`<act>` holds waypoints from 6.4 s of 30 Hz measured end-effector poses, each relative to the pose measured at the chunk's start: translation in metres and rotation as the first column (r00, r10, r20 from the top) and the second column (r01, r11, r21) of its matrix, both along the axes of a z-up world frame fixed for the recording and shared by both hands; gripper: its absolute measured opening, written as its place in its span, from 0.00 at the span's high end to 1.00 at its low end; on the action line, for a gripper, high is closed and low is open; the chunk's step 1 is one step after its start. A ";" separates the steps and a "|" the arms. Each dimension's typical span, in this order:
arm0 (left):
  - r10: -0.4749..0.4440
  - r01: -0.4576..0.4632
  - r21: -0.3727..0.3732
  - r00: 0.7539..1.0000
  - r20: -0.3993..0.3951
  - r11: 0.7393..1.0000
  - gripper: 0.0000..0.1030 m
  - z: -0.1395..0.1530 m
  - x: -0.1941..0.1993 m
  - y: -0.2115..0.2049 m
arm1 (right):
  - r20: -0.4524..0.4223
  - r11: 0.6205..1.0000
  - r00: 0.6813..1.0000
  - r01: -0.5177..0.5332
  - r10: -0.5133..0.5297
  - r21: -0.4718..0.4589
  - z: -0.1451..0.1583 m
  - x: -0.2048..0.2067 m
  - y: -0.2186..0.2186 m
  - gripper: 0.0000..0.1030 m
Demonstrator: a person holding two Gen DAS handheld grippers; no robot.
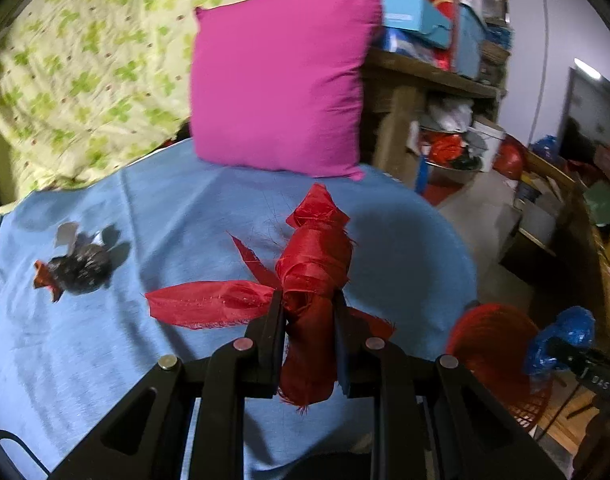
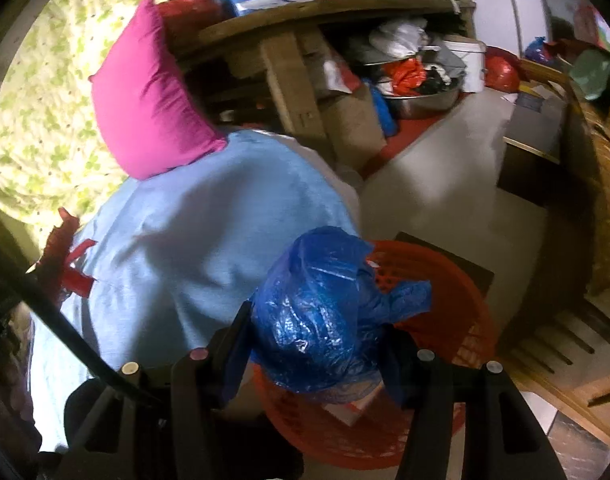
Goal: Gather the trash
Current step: 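Carry the red ribbon bag and blue plastic bag over the orange basket, then open the right tool to drop the blue plastic bag into the basket, then lower the red ribbon bag into the basket and open the left tool, then move both tools back over the blanket toward the remaining trash, then grasp the black plastic bag with the right tool and lift it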
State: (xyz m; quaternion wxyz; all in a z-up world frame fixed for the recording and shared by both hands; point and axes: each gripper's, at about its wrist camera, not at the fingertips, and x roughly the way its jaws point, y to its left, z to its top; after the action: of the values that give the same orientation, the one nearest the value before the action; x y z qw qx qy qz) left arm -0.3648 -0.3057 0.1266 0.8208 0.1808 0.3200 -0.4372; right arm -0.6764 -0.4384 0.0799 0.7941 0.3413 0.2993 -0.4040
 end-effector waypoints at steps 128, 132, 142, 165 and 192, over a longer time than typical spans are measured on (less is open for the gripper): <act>0.339 -0.340 0.026 0.926 -0.163 0.940 0.25 -0.054 0.154 0.146 | -0.035 0.922 0.929 -0.370 0.368 -0.113 0.035 0.188 0.054 0.20; 0.414 -0.415 0.024 0.898 -0.146 0.909 0.25 -0.058 0.182 0.177 | -0.080 0.879 0.887 -0.461 0.454 -0.123 0.034 0.228 0.070 0.20; 0.638 -0.638 -0.020 0.770 -0.027 0.770 0.25 -0.069 0.229 0.237 | -0.195 0.665 0.685 -0.728 0.702 -0.166 0.035 0.367 0.123 0.20; 0.719 -0.730 -0.066 0.681 -0.138 0.680 0.25 -0.066 0.258 0.264 | -0.429 0.286 0.315 -0.949 0.847 -0.133 -0.035 0.631 0.207 0.20; 0.725 -0.728 -0.021 0.684 -0.072 0.685 0.25 -0.079 0.259 0.254 | 0.207 0.683 0.676 -0.729 0.708 0.044 -0.014 0.449 0.153 0.55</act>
State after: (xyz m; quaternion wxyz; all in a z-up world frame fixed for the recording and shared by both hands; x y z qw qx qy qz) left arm -0.1058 -0.0515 0.0478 0.9213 0.0066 0.3784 -0.0889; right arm -0.2278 -0.2850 0.0655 0.8891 0.2780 0.3636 -0.0086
